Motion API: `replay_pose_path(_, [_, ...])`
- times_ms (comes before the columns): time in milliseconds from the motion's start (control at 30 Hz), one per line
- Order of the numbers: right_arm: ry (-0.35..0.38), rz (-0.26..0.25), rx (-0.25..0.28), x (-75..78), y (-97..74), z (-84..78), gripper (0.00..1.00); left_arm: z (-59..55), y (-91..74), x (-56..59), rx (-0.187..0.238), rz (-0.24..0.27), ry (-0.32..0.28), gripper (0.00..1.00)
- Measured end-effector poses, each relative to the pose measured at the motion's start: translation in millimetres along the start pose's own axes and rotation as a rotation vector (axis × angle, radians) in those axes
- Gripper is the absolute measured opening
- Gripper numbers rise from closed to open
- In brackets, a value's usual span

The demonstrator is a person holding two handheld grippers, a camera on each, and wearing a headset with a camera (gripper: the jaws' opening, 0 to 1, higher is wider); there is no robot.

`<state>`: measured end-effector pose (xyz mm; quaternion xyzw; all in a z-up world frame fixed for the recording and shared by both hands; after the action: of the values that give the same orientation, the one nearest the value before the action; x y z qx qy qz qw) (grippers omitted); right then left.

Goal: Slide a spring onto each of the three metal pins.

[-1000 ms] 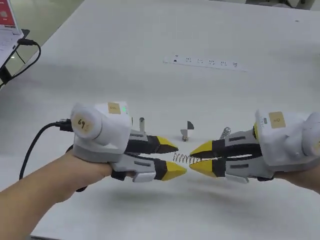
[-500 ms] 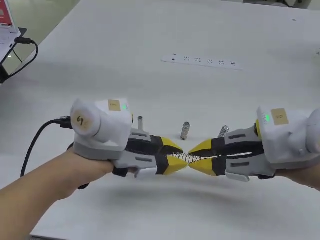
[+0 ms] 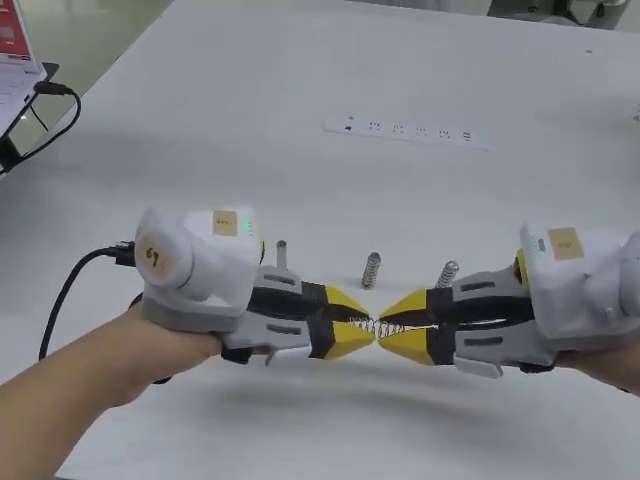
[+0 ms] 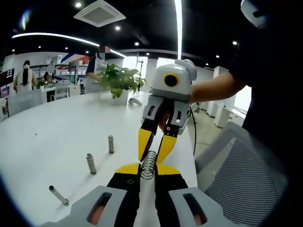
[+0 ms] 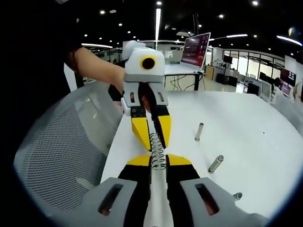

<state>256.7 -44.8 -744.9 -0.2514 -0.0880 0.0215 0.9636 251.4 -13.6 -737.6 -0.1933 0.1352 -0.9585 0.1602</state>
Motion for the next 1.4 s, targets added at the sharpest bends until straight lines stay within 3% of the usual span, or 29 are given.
replay_pose_path(467, [0.021,0.001,-0.005,-1.4,-2.3,-1.9,0.09,-1.8,-4.4,0.2,0.007,-0.010,-0.027,0.02])
replay_pose_path(567, [0.057,0.010,-0.007,-1.9,-1.8,-1.7,0.08,-3.8,-4.7,0.4,0.007,-0.010,-0.035,0.03])
replay_pose_path(1133, [-0.063,0.026,-0.029,-6.2,-5.3,9.9,0.08,-7.7,-8.7,5.1,0.010,-0.041,-0.068,0.03])
replay_pose_path(1400, [-0.117,0.048,-0.059,-7.5,-4.6,9.8,0.08,-12.3,-7.0,7.5,-0.013,-0.044,-0.056,0.02])
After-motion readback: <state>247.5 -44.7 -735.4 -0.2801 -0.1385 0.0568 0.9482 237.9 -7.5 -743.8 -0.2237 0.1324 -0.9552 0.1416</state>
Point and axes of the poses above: the centre of the closed fingertips' face, and the gripper's own axes: y roughly forward along the fingers, x roughly to its right, z roughly out of its top, the point moved 2 cm from there along -y, roughly backward along the fingers, and after that the axes turned 12 degrees about -y, right-handed, at the moved point
